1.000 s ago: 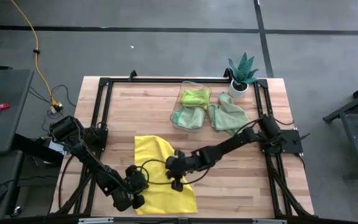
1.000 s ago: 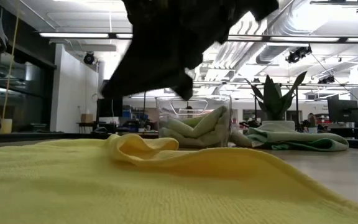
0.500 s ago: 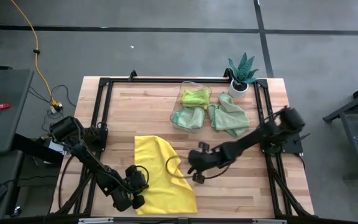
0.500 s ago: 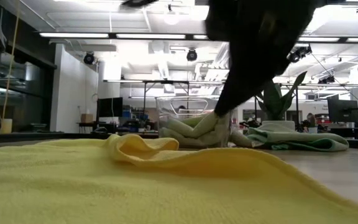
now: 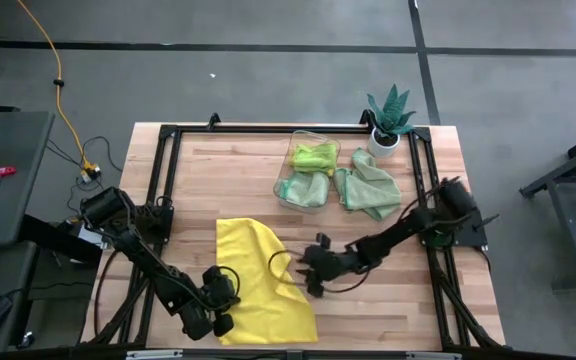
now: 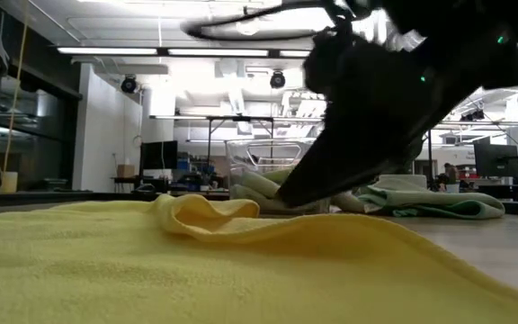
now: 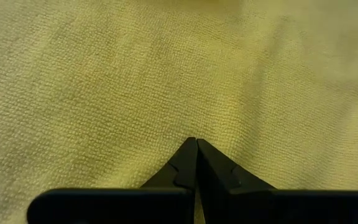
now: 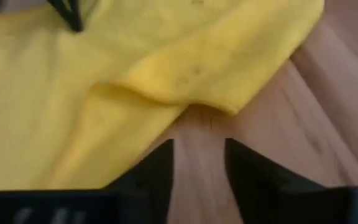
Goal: Fold microfiber towels
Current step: Fold the yellow towel
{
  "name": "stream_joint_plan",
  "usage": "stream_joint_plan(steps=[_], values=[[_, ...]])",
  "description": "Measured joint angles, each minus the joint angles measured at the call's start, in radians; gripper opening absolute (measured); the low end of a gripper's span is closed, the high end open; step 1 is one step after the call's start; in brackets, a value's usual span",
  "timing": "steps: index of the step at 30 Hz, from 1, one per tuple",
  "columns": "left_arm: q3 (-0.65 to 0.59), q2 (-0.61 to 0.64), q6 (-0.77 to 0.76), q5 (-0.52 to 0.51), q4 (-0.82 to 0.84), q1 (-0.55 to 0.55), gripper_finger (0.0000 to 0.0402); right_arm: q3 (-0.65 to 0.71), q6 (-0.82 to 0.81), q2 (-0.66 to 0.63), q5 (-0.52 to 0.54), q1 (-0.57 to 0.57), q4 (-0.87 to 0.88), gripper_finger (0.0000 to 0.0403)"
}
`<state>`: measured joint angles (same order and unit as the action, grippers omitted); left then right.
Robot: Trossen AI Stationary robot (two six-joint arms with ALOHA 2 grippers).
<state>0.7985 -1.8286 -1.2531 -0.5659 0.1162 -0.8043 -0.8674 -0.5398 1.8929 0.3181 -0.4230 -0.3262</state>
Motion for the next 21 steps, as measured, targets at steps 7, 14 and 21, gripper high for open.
stream_joint_plan(steps=[7,14,21], values=[[0.0,0.0,0.0,0.001,-0.011,0.006,0.0,-0.13,0.043,0.169,0.156,0.025,0.001,0.0217],[0.001,0.0,-0.005,0.0,-0.019,0.006,0.0,-0.189,0.014,0.235,0.273,0.038,0.002,0.021],[0.001,0.0,-0.022,-0.001,-0.026,0.005,0.0,-0.23,0.029,0.226,0.308,0.086,0.131,0.0076]])
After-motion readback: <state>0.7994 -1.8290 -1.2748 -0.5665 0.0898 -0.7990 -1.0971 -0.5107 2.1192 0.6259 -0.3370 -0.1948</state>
